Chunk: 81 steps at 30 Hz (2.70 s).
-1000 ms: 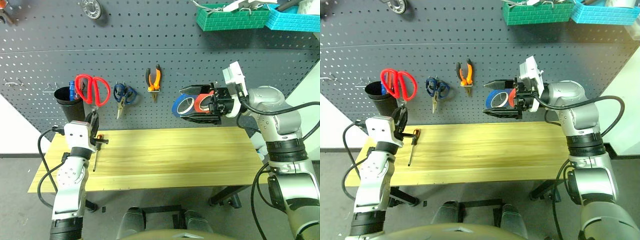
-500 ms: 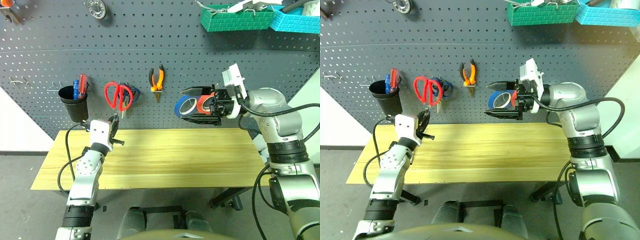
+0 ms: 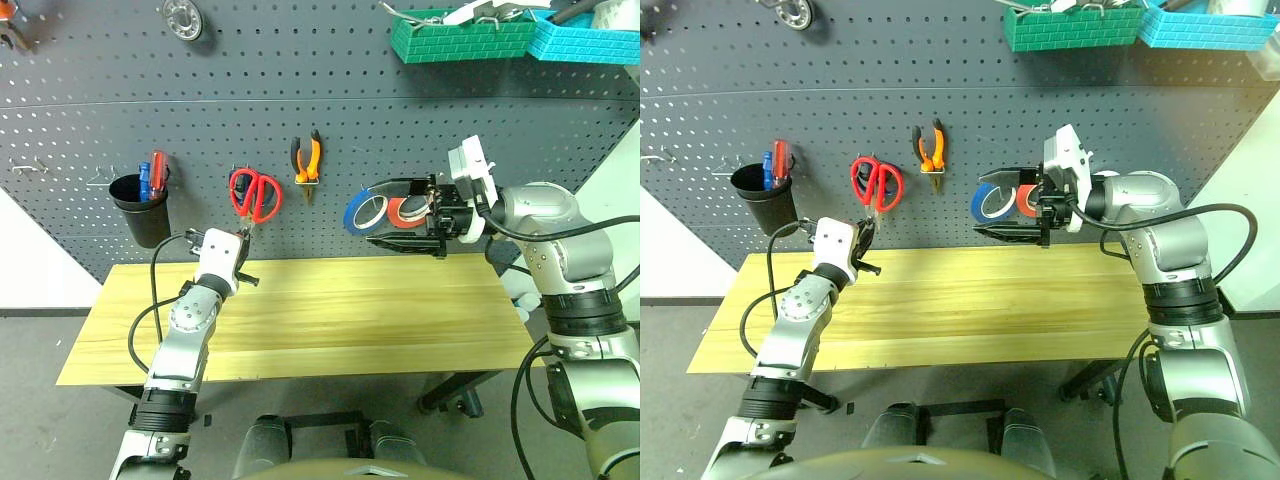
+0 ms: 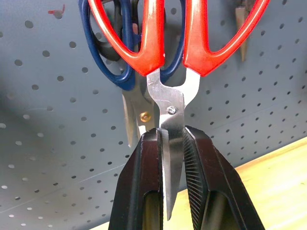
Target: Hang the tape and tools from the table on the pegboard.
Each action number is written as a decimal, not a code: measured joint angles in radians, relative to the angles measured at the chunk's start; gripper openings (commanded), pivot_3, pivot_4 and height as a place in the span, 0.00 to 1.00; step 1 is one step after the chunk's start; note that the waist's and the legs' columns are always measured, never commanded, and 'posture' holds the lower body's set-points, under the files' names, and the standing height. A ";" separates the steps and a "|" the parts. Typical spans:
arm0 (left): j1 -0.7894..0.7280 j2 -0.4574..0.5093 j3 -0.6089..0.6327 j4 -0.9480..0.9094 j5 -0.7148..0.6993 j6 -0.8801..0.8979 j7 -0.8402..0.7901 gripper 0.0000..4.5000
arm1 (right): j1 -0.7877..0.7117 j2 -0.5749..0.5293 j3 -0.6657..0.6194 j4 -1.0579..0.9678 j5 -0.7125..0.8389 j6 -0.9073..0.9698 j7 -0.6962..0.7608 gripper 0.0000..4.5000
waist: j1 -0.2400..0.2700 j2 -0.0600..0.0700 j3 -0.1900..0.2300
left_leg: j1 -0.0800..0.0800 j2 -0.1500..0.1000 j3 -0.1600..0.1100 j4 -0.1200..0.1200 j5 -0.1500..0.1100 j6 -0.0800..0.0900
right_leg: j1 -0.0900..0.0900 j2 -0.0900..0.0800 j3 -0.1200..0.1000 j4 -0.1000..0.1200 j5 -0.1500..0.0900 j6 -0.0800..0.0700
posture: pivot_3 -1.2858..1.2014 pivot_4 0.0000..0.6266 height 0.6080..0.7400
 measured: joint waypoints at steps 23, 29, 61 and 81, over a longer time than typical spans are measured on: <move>0.091 -0.010 0.091 -0.132 -0.066 -0.002 0.026 0.87 | 0.045 -0.009 0.004 -0.023 -0.023 -0.025 -0.014 1.00 | -0.005 0.000 0.000 | 0.007 0.000 0.000 -0.002 0.000 0.000 | 0.006 0.000 0.001 0.001 -0.005 0.002 | 0.57 0.10 1.00; 0.311 0.035 0.207 -0.258 -0.102 0.019 0.019 0.87 | 0.069 -0.005 0.012 -0.063 0.001 0.028 -0.012 1.00 | -0.005 -0.001 0.002 | 0.008 0.000 0.000 -0.001 -0.003 -0.003 | 0.005 -0.001 0.000 0.001 -0.006 0.003 | 0.59 0.15 1.00; -0.108 0.230 0.283 0.251 -0.167 0.401 -0.042 0.87 | -0.075 0.396 0.326 0.320 -0.268 -0.025 -0.173 1.00 | 0.006 -0.013 0.191 | -0.010 0.001 -0.002 0.001 -0.001 0.001 | -0.021 -0.001 -0.001 0.024 -0.015 -0.005 | 0.62 0.56 1.00; -0.603 0.285 0.233 0.971 -0.113 0.295 0.023 0.87 | -0.076 0.418 0.320 0.372 -0.346 -0.017 -0.213 1.00 | -0.007 -0.017 0.286 | -0.012 0.001 -0.005 -0.001 -0.001 0.001 | -0.029 0.000 -0.002 0.038 -0.023 -0.006 | 0.59 0.66 1.00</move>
